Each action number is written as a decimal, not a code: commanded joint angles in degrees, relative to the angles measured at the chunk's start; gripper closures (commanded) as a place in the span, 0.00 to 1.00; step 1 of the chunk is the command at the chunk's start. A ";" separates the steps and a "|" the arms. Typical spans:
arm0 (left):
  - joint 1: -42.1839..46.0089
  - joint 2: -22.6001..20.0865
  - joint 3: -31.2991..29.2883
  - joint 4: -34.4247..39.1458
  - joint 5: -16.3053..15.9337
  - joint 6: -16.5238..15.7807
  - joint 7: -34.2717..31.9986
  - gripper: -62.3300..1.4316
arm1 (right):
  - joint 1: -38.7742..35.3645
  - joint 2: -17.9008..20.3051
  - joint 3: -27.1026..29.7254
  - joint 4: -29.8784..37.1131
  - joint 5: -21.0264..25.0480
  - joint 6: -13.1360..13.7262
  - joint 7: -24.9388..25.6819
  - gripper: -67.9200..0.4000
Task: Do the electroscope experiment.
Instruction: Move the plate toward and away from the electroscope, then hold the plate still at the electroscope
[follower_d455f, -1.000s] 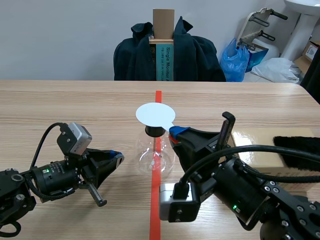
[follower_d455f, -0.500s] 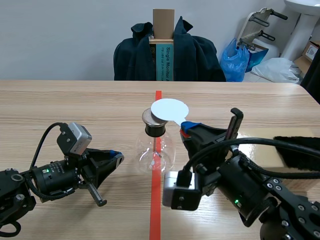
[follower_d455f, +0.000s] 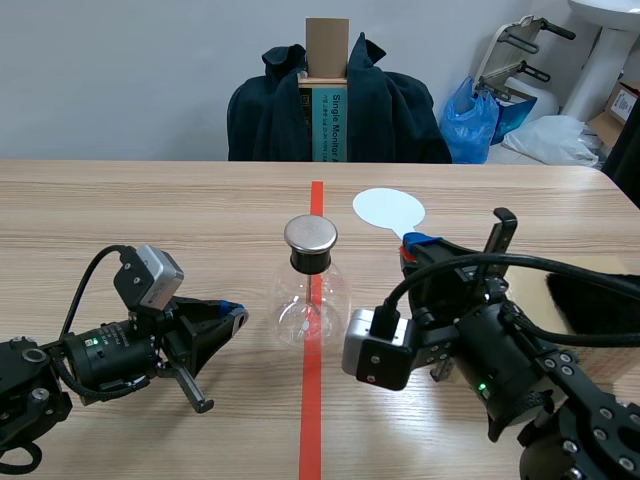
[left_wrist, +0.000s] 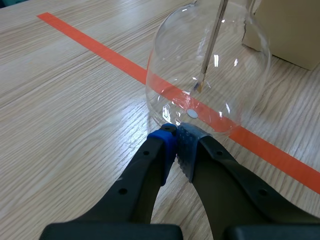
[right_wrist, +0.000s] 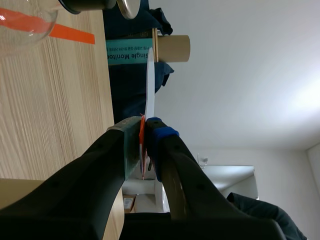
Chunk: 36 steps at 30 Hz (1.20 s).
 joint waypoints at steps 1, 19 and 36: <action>-0.46 -0.17 -0.52 1.03 -0.42 -0.11 -0.94 0.93 | 0.57 0.44 0.76 0.31 0.13 -0.83 -0.59 0.98; -0.46 -0.17 -0.52 1.03 -0.42 -0.11 -0.94 0.93 | 0.57 0.44 0.74 0.31 0.09 -0.83 12.31 0.98; -0.46 -0.17 -0.52 1.03 -0.42 -0.11 -0.94 0.93 | 0.57 0.44 0.74 0.31 0.09 -0.83 15.41 0.98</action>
